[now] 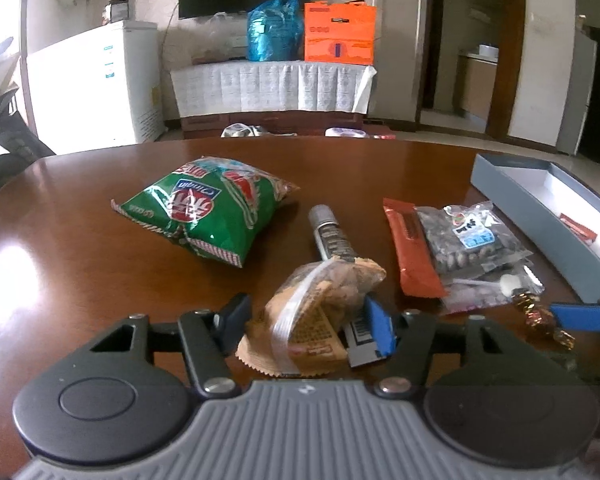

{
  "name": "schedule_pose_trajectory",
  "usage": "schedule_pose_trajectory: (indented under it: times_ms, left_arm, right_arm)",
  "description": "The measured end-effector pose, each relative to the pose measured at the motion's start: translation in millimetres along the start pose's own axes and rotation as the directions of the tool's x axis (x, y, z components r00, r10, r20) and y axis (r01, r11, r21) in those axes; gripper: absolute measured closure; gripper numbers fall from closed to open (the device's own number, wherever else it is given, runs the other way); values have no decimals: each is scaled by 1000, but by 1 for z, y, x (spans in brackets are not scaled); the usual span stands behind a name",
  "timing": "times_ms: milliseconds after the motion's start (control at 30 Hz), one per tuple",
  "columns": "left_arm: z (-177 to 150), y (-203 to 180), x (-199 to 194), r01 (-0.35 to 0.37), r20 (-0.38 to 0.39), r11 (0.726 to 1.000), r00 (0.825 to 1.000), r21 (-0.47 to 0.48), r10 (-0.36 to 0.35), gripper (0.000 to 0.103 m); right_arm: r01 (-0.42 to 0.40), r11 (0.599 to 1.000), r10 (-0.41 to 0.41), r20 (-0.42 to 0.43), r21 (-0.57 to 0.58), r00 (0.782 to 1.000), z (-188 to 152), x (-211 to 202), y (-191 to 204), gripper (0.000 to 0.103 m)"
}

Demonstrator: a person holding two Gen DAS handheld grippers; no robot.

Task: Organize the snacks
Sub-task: 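Grasp the brown twist-wrapped candies with the right gripper, then grasp the clear pastry bag with the left gripper while the right holds the candies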

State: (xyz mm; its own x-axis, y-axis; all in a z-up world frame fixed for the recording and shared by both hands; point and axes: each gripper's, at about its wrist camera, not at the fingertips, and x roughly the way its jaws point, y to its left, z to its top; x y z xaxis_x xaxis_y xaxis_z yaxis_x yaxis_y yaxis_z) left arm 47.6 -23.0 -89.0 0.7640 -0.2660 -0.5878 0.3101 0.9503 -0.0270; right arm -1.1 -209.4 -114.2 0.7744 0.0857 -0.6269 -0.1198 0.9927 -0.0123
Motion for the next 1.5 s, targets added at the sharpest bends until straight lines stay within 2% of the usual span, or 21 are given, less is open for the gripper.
schedule_pose_trajectory:
  times_ms: [233, 533, 600, 800, 1000, 1167, 1500]
  left_arm:
    - [-1, -4, -2, -3, 7, 1000, 1000, 14, 3, 47]
    - [-1, -8, -4, 5, 11, 1000, 1000, 6, -5, 54]
    - [-1, -8, -5, 4, 13, 1000, 1000, 4, -4, 62]
    - [-2, -7, -10, -9, 18, 1000, 1000, 1, 9, 65]
    - [1, -6, -22, -6, 50, 1000, 999, -6, 7, 65]
    - [4, -8, -31, -31, 69, 999, 997, 13, 30, 65]
    - [7, -17, -42, -38, 85, 999, 996, 30, 35, 65]
  right_arm:
    - [9, 1000, -9, -1, -11, 1000, 0, -1, 2, 78]
    - [3, 1000, -3, 2, -13, 1000, 3, -5, 6, 79]
    - [-3, 1000, 3, 10, -13, 1000, 4, -8, 7, 79]
    - [-11, 1000, 11, 13, -19, 1000, 6, -14, 11, 79]
    - [-20, 1000, 21, 32, -21, 999, 9, -24, 13, 79]
    - [-31, 999, 32, 49, -27, 998, 13, -34, 17, 79]
    - [-40, 999, 43, 85, -34, 995, 19, -55, 19, 79]
